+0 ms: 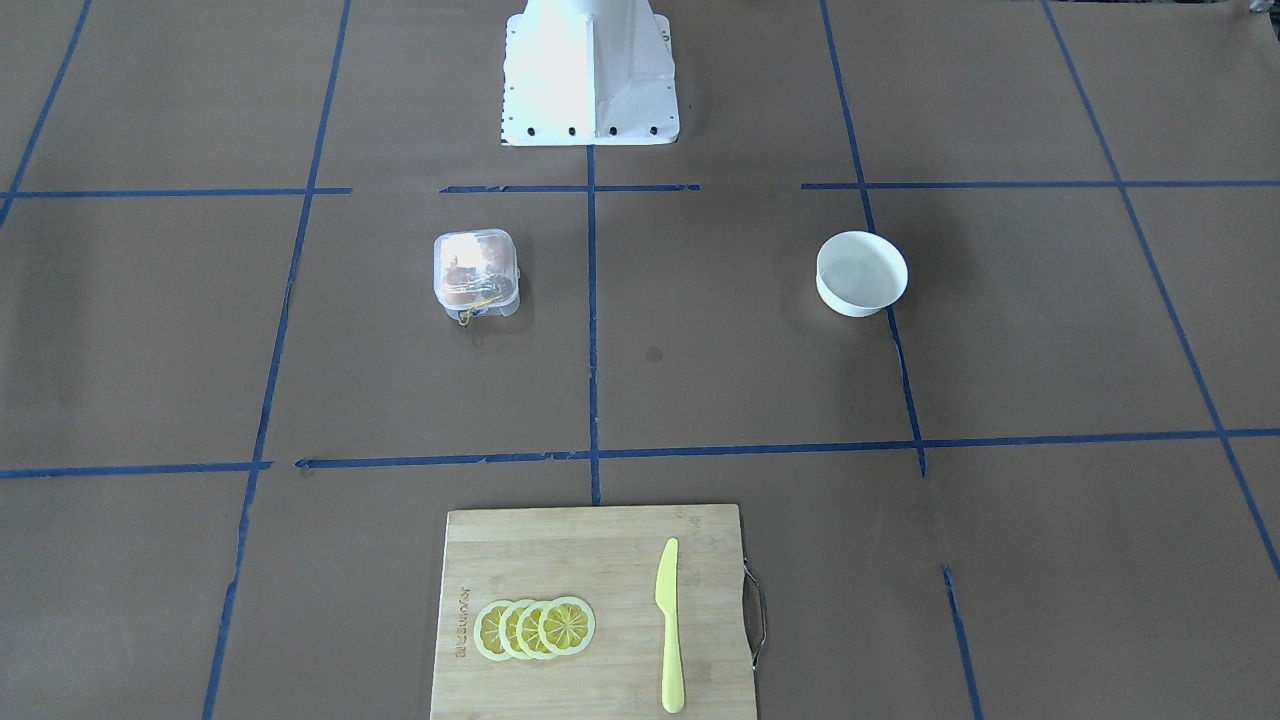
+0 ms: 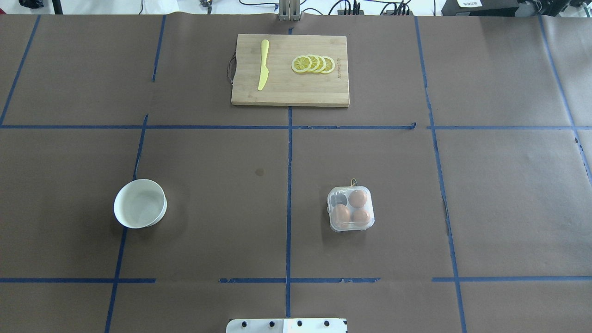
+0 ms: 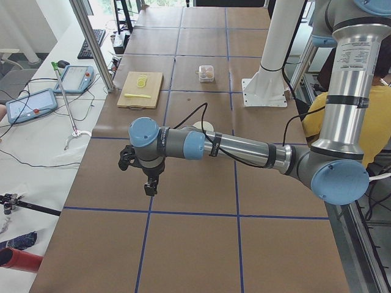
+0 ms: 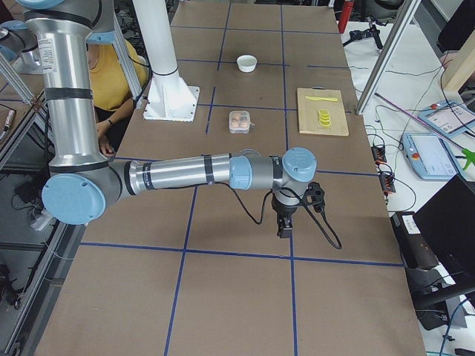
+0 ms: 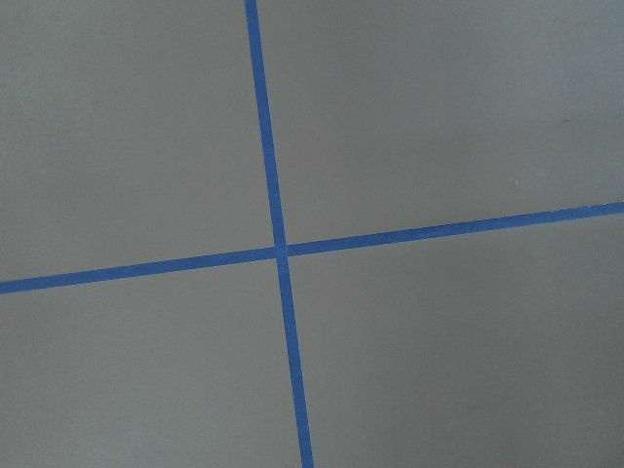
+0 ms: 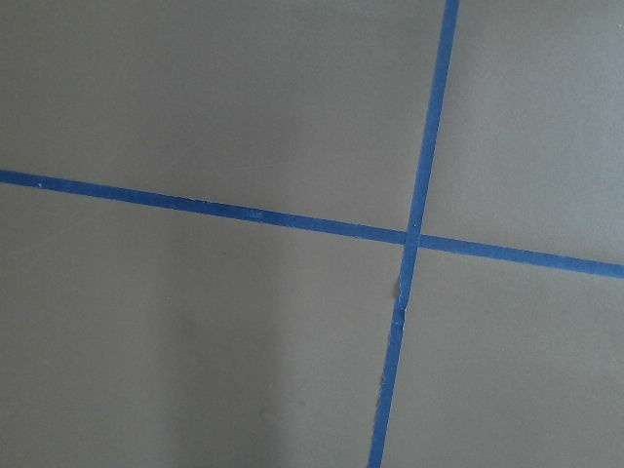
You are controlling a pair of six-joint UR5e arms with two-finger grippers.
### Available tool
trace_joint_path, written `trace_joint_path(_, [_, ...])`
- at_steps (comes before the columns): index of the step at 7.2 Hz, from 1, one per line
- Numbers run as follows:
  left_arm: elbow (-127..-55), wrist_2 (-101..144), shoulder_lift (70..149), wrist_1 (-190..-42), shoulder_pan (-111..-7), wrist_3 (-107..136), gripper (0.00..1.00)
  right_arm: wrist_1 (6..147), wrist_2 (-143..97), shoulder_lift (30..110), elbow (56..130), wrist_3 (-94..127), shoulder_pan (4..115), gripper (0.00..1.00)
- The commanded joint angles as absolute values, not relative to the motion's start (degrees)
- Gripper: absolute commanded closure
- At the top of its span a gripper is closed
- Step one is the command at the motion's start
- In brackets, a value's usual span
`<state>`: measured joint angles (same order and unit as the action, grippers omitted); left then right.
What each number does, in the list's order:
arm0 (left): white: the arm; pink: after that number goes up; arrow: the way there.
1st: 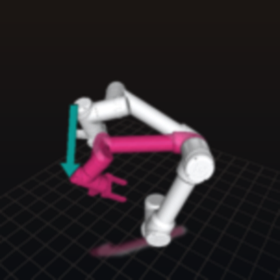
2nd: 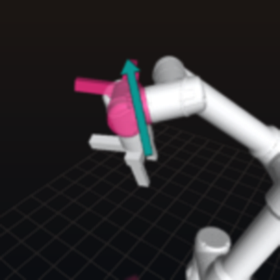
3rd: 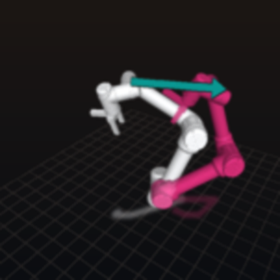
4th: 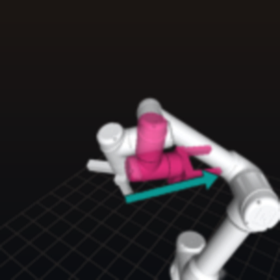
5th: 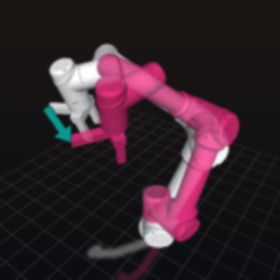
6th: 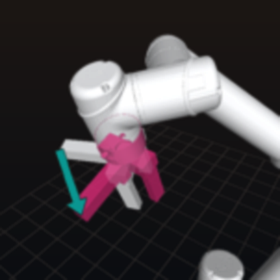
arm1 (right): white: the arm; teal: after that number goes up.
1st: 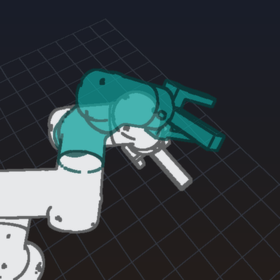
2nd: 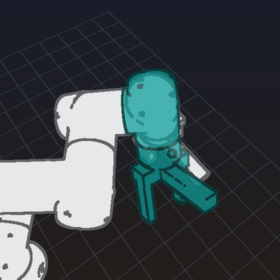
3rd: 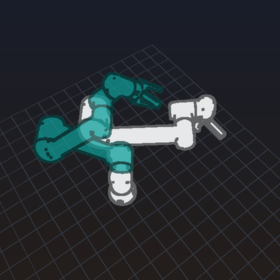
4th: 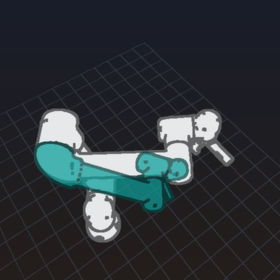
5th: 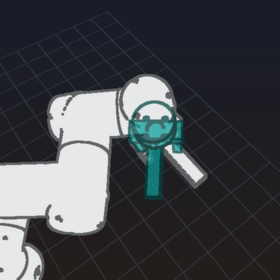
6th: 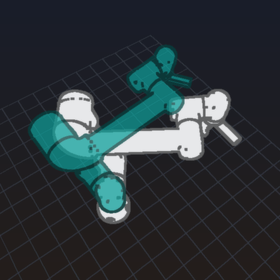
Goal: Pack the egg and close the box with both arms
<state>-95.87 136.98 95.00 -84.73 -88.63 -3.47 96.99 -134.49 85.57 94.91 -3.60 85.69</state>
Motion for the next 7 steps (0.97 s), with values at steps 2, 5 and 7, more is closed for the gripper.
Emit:
trace_joint_path(2, [-95.7, 137.3, 94.7, -86.0, -88.7, -3.5, 0.0, 96.9, -134.6, 86.3, 96.0, -3.7, 85.7, 0.0])
trace_joint_path(5, [-96.6, 137.4, 95.3, -87.1, -88.6, -3.1, 0.0, 97.0, -134.6, 86.7, 96.6, -3.7, 85.7, 0.0])
trace_joint_path(7, [-96.3, 137.4, 95.5, -87.2, -88.4, -3.0, 0.0, 97.0, -134.6, 87.2, 96.6, -3.6, 85.7, 0.0])
